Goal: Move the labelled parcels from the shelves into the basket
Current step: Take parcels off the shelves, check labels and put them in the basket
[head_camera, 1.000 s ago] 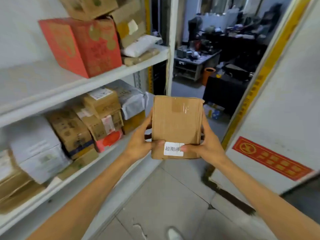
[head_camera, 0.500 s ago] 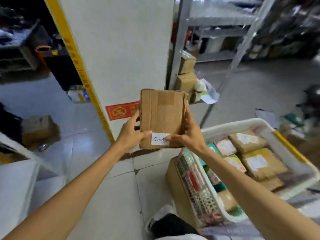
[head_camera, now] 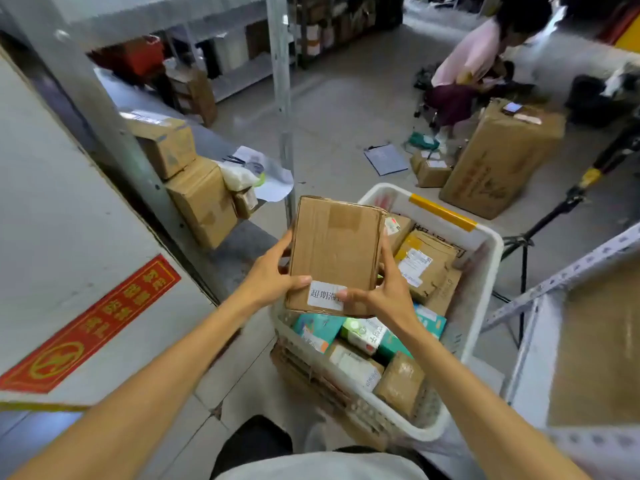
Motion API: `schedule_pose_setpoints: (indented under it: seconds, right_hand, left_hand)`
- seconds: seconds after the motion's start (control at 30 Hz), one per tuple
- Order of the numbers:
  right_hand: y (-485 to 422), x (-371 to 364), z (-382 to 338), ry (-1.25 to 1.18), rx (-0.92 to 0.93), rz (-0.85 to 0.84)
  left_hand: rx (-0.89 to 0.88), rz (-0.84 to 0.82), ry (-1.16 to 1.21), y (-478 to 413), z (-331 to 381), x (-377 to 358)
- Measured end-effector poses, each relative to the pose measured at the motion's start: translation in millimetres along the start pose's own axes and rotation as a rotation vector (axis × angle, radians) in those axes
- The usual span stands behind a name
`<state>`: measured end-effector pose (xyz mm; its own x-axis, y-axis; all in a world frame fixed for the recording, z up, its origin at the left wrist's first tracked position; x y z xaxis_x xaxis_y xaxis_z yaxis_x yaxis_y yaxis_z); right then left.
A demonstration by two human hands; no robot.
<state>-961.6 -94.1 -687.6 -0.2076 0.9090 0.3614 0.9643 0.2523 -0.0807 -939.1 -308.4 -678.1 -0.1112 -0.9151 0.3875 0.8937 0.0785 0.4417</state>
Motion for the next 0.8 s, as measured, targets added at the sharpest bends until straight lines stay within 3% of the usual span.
schedule_pose_setpoints:
  seconds: [0.33,0.53,0.8]
  right_hand:
    - [-27,58,76,-0.007,-0.307,0.311]
    - [-103,63,118,0.01,-0.448,0.374]
    - [-205,62,181,-0.03,-0.586,0.439]
  left_hand:
    - [-0.054,-0.42,-0.067,-130,58,-80]
    - [0.004,-0.514,-0.125,-235,78,-90]
    - [0.015,-0.463,-0.27,-380,87,-109]
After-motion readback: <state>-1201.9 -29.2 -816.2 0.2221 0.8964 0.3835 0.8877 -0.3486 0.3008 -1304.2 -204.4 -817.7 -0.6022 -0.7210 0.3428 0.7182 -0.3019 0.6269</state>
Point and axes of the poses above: each hand's wrist, its own y-axis away from the middle knuckle, its own x-axis out of the back of the hand, z = x × y, the point moved 6 cm from there along -y, towards the middle knuckle, and after that the axes turned 11 degrees about x, right-handed, at the moved point
